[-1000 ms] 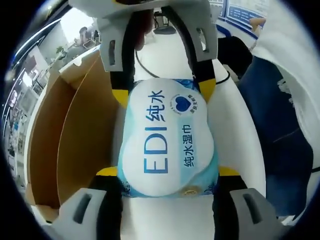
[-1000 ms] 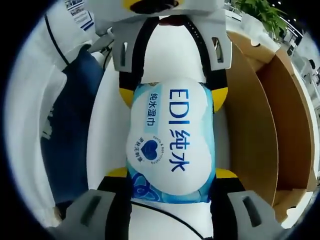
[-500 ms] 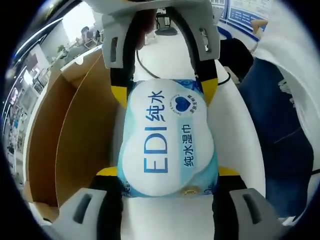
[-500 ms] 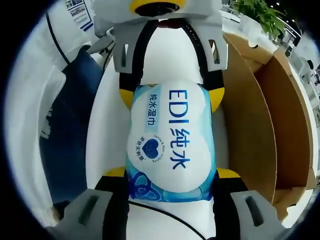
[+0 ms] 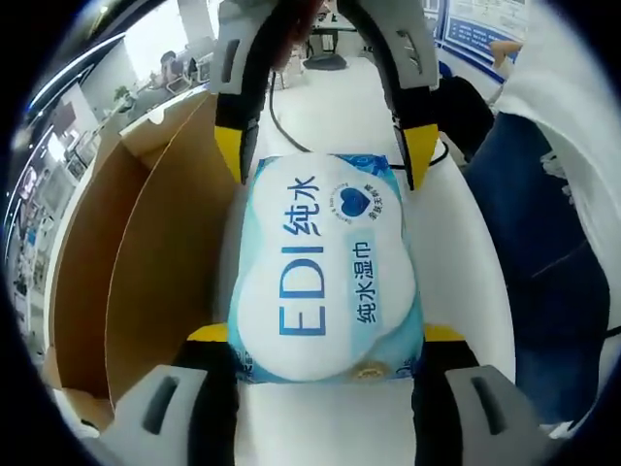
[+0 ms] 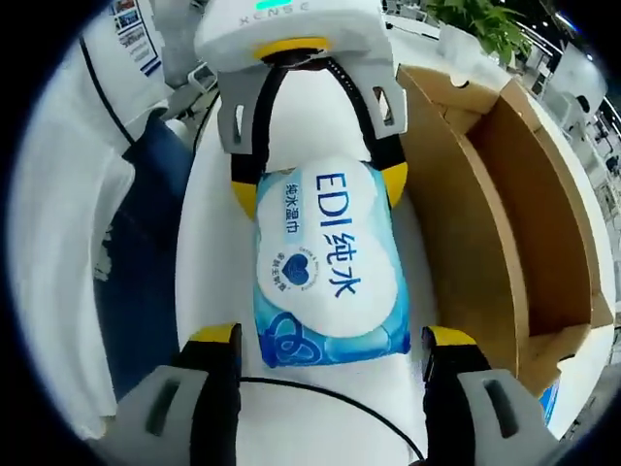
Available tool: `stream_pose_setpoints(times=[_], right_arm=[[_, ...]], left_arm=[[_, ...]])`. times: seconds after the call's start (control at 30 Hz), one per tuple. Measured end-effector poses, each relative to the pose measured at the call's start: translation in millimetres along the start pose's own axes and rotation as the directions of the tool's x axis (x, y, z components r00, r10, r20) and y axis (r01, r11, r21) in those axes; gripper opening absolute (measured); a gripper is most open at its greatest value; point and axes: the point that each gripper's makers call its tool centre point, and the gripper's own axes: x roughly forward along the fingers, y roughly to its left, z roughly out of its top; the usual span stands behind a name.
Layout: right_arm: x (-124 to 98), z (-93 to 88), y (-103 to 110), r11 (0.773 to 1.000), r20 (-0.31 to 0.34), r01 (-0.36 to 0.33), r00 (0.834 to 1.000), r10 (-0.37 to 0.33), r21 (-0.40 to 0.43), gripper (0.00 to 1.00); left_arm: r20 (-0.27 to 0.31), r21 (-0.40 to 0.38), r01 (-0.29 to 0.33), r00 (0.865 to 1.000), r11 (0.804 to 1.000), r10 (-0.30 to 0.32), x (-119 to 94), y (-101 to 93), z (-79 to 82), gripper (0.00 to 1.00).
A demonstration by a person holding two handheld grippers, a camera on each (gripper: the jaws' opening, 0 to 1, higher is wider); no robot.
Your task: Operate the shoe box by opening the lid, removing the specified soft item, and placing it in the target area until the item is outside and the box remains undamaged.
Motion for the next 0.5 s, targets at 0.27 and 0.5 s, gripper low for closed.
stream_pose_setpoints(times=[0.27, 0.5], right_arm=[[-33.9, -14.4, 9.3, 0.996, 0.030, 0.040, 0.999, -0.043, 0.083, 0.79], [-98.6, -13.6, 12.2, 0.959, 0.140, 0.107, 0.979, -0.148, 0.264, 0.80]], left_arm=[[-0.003, -0.003, -0.004, 1.000, 1.000, 0.003, 0.1, -0.2, -0.7, 0.73], [-0.006, -0.011, -0.008, 1.000, 1.000, 0.008, -0.3, -1.3, -1.3, 0.73]])
